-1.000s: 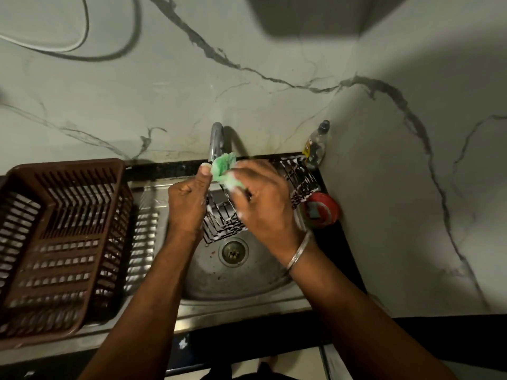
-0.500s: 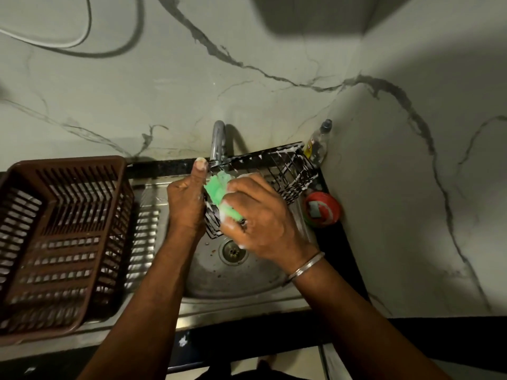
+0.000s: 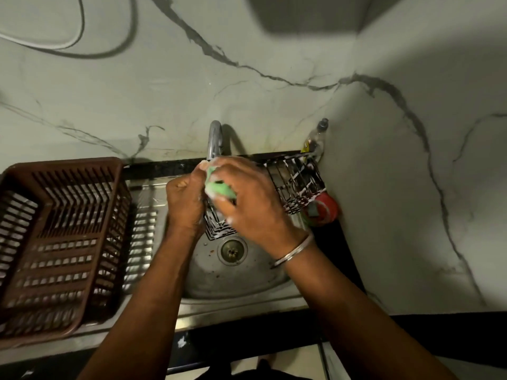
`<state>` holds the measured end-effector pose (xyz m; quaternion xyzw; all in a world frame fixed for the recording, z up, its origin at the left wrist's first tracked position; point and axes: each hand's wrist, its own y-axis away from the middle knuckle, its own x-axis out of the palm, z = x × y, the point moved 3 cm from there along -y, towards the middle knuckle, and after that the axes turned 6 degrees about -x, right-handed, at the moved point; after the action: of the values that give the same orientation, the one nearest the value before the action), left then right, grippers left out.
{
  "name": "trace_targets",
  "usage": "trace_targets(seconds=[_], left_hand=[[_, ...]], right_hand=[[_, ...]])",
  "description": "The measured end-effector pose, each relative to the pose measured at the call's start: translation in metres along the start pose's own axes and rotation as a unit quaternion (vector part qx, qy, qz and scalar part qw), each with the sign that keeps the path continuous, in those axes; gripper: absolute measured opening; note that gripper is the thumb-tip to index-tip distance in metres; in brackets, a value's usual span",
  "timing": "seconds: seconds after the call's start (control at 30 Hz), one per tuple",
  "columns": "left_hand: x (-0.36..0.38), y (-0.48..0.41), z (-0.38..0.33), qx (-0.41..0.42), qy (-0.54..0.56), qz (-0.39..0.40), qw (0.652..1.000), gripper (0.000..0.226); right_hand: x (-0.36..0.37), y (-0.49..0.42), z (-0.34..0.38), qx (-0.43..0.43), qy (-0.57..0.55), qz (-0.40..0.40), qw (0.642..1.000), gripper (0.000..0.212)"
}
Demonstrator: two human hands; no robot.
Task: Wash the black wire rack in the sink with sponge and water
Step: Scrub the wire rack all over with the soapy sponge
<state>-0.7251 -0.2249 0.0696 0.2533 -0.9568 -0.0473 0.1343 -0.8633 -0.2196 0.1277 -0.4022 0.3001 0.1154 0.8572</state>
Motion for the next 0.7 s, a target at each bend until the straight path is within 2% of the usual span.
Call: trace_targets(seconds=[0.07,0.17,0.3,0.4,0.53,0.63,0.7], left_hand=[[-0.001,0.000,-0.001,-0.005,0.005,-0.003,1.000,0.034],[-0.005,0.001,-0.001,-0.019,0.015,-0.013,1.000,0.039],[-0.012,0.003,0.001,-0.013,0.018,-0.008,1.000,0.040],[-0.008,0.008,0.000,-0.019,0.022,-0.030,0.999,0.040],[-0.008,0.002,-0.001,-0.023,0.018,-0.034,0.999,0.044],[-0.006,0.003,-0.002,-0.014,-0.007,-0.025,1.000,0.042],[-0.005,0.006,-0.005,0.006,-0.036,-0.035,0.999,0.047]], right_hand=[[0.000,0.005,-0.008,-0.024,0.041,0.027,0.999,0.027],[-0.015,0.013,-0.028,0.060,0.060,-0.045,0.995,0.027],[-0.002,0.017,-0.015,-0.021,0.081,0.041,0.996,0.027],[-0.017,0.017,-0.031,0.070,0.090,-0.017,0.993,0.030],[-0.011,0.026,-0.019,0.010,0.100,0.005,0.995,0.028],[-0.026,0.024,-0.039,0.095,0.124,-0.082,0.984,0.022],[-0.023,0.022,-0.032,0.083,0.142,-0.074,0.984,0.021]])
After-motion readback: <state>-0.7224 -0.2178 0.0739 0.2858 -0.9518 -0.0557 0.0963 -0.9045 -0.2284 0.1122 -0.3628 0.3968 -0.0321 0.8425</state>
